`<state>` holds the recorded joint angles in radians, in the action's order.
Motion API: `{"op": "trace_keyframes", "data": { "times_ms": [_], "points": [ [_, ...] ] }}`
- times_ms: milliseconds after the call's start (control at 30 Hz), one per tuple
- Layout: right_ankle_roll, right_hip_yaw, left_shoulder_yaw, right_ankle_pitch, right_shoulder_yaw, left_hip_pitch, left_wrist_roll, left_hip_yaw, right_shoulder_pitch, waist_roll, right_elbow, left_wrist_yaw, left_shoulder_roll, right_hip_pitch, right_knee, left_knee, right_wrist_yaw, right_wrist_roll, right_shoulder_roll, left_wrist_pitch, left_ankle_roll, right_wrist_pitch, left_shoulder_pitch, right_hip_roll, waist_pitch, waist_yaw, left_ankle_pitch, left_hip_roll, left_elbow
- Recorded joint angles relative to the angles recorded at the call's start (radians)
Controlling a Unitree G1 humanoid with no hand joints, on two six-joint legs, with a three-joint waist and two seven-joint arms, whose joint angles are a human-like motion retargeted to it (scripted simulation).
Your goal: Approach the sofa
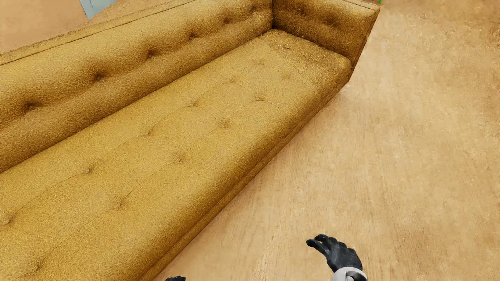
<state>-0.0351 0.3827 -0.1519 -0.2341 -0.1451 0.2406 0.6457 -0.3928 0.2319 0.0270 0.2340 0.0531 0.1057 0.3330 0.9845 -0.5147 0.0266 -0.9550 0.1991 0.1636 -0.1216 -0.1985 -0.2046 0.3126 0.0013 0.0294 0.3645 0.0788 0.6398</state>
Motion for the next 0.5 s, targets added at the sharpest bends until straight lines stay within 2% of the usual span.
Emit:
{"op": "trace_keyframes", "data": {
  "times_ms": [67, 167, 200, 233, 267, 300, 367, 433, 500],
  "points": [
    [-0.058, -0.073, -0.023, 0.000, 0.010, -0.026, 0.008, 0.056, 0.008, 0.010, 0.153, -0.019, 0.018, 0.054, 0.020, 0.021, 0.010, 0.067, -0.007, 0.016, 0.024, -0.020, 0.019, 0.031, -0.001, -0.007, -0.013, -0.024, 0.043],
    [-0.081, -0.225, 0.019, 0.011, -0.001, -0.062, -0.006, 0.141, 0.039, 0.022, 0.347, 0.005, 0.015, 0.063, -0.231, 0.077, 0.022, 0.148, -0.004, 0.022, 0.062, -0.081, 0.031, 0.031, -0.006, -0.015, -0.010, -0.050, 0.072],
    [-0.101, -0.328, 0.044, 0.025, 0.002, -0.065, -0.018, 0.177, 0.055, 0.028, 0.401, 0.019, 0.014, 0.050, -0.347, 0.086, 0.024, 0.180, -0.007, 0.009, 0.079, -0.102, 0.022, 0.003, -0.009, -0.020, -0.011, -0.057, 0.075],
    [-0.134, -0.480, 0.067, 0.080, 0.002, -0.064, -0.025, 0.218, 0.074, 0.036, 0.454, 0.030, 0.012, 0.028, -0.459, 0.095, 0.018, 0.212, -0.025, 0.004, 0.099, -0.127, 0.024, -0.052, -0.012, -0.026, -0.012, -0.063, 0.081],
    [-0.165, -0.586, 0.088, 0.139, -0.003, -0.058, -0.027, 0.261, 0.098, 0.044, 0.497, 0.036, 0.015, 0.003, -0.527, 0.104, 0.017, 0.238, -0.042, 0.002, 0.120, -0.144, 0.029, -0.090, -0.015, -0.028, -0.016, -0.065, 0.088],
    [-0.193, -0.575, 0.108, 0.118, -0.017, -0.042, -0.026, 0.301, 0.126, 0.054, 0.529, 0.040, 0.019, -0.009, -0.538, 0.098, 0.029, 0.255, -0.054, 0.004, 0.142, -0.152, 0.036, -0.080, -0.016, -0.024, -0.016, -0.067, 0.094],
    [-0.158, -0.436, 0.163, 0.043, -0.072, -0.001, -0.037, 0.381, 0.162, 0.074, 0.566, 0.065, 0.023, -0.033, -0.557, 0.090, 0.084, 0.262, -0.080, 0.018, 0.189, -0.149, 0.053, -0.058, -0.015, -0.017, -0.020, -0.059, 0.095],
    [-0.121, -0.353, 0.236, 0.011, -0.139, 0.030, -0.065, 0.451, 0.153, 0.080, 0.586, 0.101, 0.016, -0.052, -0.587, 0.101, 0.138, 0.251, -0.080, 0.020, 0.234, -0.132, 0.050, -0.076, -0.012, -0.014, -0.034, -0.034, 0.076],
    [-0.091, -0.290, 0.283, -0.003, -0.200, 0.062, -0.086, 0.512, 0.100, 0.071, 0.599, 0.114, 0.000, -0.053, -0.594, 0.107, 0.133, 0.228, -0.058, 0.013, 0.261, -0.130, 0.031, -0.115, -0.006, -0.009, -0.048, 0.005, 0.056]
  ]
}}
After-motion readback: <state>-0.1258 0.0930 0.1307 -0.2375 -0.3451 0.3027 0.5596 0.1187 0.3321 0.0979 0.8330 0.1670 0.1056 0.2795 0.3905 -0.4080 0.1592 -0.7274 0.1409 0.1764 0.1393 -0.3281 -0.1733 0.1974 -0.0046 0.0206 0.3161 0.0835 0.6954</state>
